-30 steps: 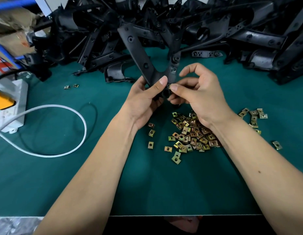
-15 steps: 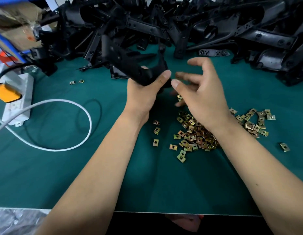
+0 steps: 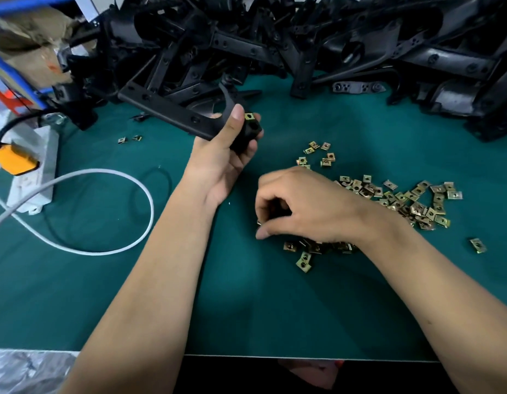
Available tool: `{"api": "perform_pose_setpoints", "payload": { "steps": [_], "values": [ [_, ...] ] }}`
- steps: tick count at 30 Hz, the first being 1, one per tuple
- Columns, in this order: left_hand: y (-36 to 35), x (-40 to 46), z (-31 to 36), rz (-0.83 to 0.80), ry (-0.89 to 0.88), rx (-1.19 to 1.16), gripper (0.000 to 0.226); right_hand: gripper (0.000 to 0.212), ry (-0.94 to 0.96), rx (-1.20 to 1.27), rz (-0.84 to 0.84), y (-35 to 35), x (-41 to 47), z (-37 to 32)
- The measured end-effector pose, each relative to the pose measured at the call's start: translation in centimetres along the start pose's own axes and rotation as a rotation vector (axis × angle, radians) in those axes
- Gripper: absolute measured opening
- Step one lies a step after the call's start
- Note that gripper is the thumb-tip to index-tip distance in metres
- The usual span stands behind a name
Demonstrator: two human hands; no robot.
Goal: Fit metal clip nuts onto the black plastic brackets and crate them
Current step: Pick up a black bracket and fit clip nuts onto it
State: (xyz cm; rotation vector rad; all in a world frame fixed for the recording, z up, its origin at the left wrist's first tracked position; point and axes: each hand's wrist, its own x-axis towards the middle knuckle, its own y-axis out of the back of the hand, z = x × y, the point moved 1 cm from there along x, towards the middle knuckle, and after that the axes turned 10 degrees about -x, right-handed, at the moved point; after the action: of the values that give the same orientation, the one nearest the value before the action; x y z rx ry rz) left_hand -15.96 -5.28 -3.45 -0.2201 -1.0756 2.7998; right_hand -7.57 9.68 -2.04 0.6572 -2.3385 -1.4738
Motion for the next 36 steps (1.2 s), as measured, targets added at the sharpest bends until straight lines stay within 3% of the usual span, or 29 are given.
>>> {"api": "perform_pose_setpoints", "payload": {
  "steps": [3,6,11,15,18,26,30,33,36],
  "values": [
    [0.1,-0.3,0.0,-0.073,0.112,0.061,0.038,0.019,-0.071,0.33,0.287,0.9,-0.2,1.2],
    [0.1,-0.7,-0.2,-0.154,0.198,0.127,0.04,0.015,-0.22,0.766,0.556,1.5,-0.6,2.8],
    [-0.4,-1.4,-0.3,-0.255,0.25,0.196,0.05,0.002,-0.337,1.067,0.682,1.2,-0.3,3.8],
    [-0.6,-1.7,-0.4,-0.356,0.273,0.269,0.035,0.005,-0.317,1.084,0.715,1.2,-0.1,3.7],
    [-0.8,-1.8,-0.4,-0.409,0.282,0.311,0.048,0.007,-0.29,1.069,0.715,1.2,-0.1,3.6],
    [-1.0,-1.9,-0.5,-0.341,0.275,0.267,0.038,0.009,-0.291,1.075,0.725,1.2,-0.1,3.9],
    [-1.2,-2.0,-0.6,-0.357,0.273,0.284,0.056,0.011,-0.297,1.051,0.715,1.1,-0.1,3.9],
    [-1.1,-2.1,-0.5,-0.383,0.281,0.306,0.036,0.013,-0.287,1.036,0.695,1.1,-0.1,3.9],
    [-1.1,-2.2,-0.4,-0.39,0.31,0.31,0.035,0.013,-0.255,1.01,0.664,1.2,-0.1,4.0]
  ]
}}
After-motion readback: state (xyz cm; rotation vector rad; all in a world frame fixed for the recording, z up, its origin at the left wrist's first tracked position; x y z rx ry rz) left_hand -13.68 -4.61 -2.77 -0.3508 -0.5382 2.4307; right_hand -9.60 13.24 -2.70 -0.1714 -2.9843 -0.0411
